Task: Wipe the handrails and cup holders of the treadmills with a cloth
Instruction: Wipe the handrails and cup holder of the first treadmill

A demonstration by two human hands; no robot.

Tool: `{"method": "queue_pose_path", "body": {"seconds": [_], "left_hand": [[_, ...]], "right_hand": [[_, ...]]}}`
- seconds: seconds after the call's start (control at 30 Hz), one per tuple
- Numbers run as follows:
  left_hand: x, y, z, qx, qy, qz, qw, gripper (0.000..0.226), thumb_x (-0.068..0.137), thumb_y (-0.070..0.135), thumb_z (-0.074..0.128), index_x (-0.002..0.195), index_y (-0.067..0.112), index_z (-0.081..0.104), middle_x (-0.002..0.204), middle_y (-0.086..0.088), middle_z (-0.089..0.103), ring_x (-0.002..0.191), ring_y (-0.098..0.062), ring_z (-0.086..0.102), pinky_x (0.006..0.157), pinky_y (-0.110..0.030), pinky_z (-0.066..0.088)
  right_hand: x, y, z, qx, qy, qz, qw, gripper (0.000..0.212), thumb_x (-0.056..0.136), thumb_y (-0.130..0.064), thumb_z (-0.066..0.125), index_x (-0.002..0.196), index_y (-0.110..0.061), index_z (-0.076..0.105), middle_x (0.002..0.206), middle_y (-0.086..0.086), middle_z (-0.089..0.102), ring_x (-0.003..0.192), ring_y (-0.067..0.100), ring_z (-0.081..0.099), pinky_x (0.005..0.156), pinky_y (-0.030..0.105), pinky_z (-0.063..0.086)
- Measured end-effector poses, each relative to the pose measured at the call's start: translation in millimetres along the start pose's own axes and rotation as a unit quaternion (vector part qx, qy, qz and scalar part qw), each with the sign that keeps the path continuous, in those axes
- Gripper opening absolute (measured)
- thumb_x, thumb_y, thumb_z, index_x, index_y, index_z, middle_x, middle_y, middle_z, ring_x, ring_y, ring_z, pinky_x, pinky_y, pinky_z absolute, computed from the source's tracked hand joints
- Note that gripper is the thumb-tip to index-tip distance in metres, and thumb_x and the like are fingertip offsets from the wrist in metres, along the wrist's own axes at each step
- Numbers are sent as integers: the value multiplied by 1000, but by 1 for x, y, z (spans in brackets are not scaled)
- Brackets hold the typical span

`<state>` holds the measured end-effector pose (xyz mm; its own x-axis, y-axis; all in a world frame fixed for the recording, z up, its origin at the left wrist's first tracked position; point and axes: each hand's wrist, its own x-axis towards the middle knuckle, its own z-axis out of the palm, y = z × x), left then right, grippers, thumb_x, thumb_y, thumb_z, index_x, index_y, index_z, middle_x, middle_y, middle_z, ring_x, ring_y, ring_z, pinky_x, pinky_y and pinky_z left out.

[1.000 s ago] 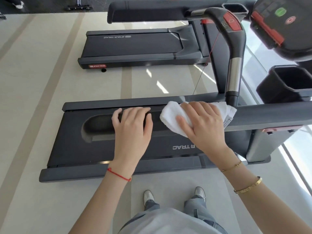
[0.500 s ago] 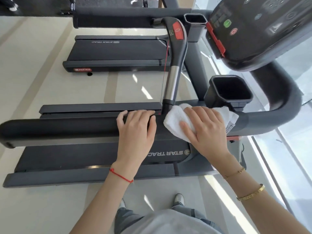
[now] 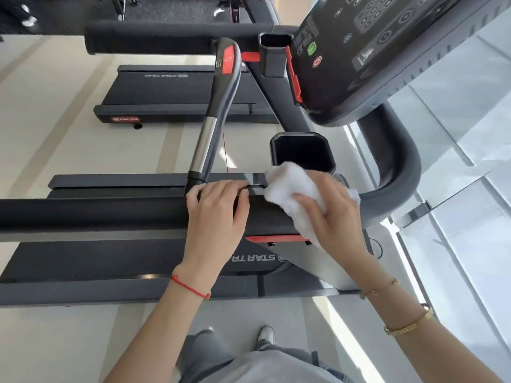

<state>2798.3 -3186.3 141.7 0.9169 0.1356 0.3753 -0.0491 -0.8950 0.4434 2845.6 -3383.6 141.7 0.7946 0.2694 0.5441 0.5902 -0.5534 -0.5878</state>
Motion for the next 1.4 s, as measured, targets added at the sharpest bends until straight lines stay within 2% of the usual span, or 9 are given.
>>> {"method": "queue_pose_path", "body": {"seconds": [0.1, 0.23, 0.43, 0.6, 0.8, 1.1, 1.23, 1.3, 1.4], "left_hand": [[15, 11, 3, -5, 16, -3, 1000, 28, 101, 27, 44, 113, 18, 67, 110, 7, 69, 103, -12, 61, 107, -31, 27], [42, 17, 8, -3, 14, -9, 1000, 27, 102, 26, 46, 117, 18, 66, 112, 6, 69, 105, -13, 61, 104, -27, 25], [73, 17, 23, 0, -27, -5, 1000, 27, 101, 26, 47, 118, 17, 66, 114, 5, 68, 104, -15, 61, 102, -37, 34], [90, 12, 37, 11, -71, -16, 997, 31, 101, 32, 46, 124, 18, 63, 119, 5, 67, 110, -15, 59, 103, -34, 29], [104, 7, 46, -5, -115, -10, 993, 45, 100, 43, 42, 138, 20, 52, 130, 5, 61, 120, -13, 54, 107, -31, 25], [109, 9, 54, -30, -139, -19, 990, 41, 98, 42, 40, 127, 18, 57, 104, 5, 63, 97, -15, 55, 100, -29, 28], [108, 9, 54, -55, -145, -21, 988, 48, 99, 40, 44, 141, 18, 49, 127, 2, 62, 116, -16, 54, 104, -30, 26], [107, 8, 54, -69, -147, -27, 986, 48, 100, 38, 46, 143, 18, 48, 130, 2, 60, 119, -16, 52, 103, -27, 24], [106, 8, 54, -84, -152, -28, 984, 48, 99, 37, 47, 142, 16, 49, 130, 2, 60, 120, -16, 53, 106, -28, 26]], "right_hand": [[36, 2, -27, 70, 77, 72, 992, 13, 97, -37, 50, 108, -33, 56, 81, -28, 58, 77, -6, 55, 66, 6, 38], [93, 15, -43, 31, 88, 36, 995, 22, 99, -46, 46, 109, -28, 56, 85, -21, 59, 78, 0, 55, 67, 16, 39], [141, 59, 6, -169, -172, -101, 965, 37, 99, -36, 51, 125, -11, 56, 117, 6, 63, 103, 30, 57, 86, 38, 40], [153, 84, 24, -175, -296, -26, 939, 40, 100, -40, 46, 131, -14, 50, 117, 8, 61, 104, 31, 56, 83, 41, 41], [140, 107, 6, -172, -270, 64, 945, 31, 101, -33, 45, 126, -15, 49, 117, 6, 60, 103, 33, 55, 83, 41, 40], [157, 84, 28, -193, -312, -41, 929, 35, 100, -32, 45, 133, -20, 48, 115, 1, 61, 100, 27, 57, 81, 41, 45], [135, 96, 8, -186, -283, 28, 941, 45, 100, -28, 46, 143, -18, 38, 128, 7, 52, 109, 31, 53, 81, 32, 36], [120, 94, -1, -161, -277, 104, 942, 53, 99, -28, 47, 147, -19, 26, 133, 12, 46, 98, 33, 53, 74, 32, 31], [91, 87, -7, -106, -226, 202, 947, 57, 98, -31, 49, 144, -12, 23, 118, 9, 48, 91, 29, 54, 72, 32, 33]]}}
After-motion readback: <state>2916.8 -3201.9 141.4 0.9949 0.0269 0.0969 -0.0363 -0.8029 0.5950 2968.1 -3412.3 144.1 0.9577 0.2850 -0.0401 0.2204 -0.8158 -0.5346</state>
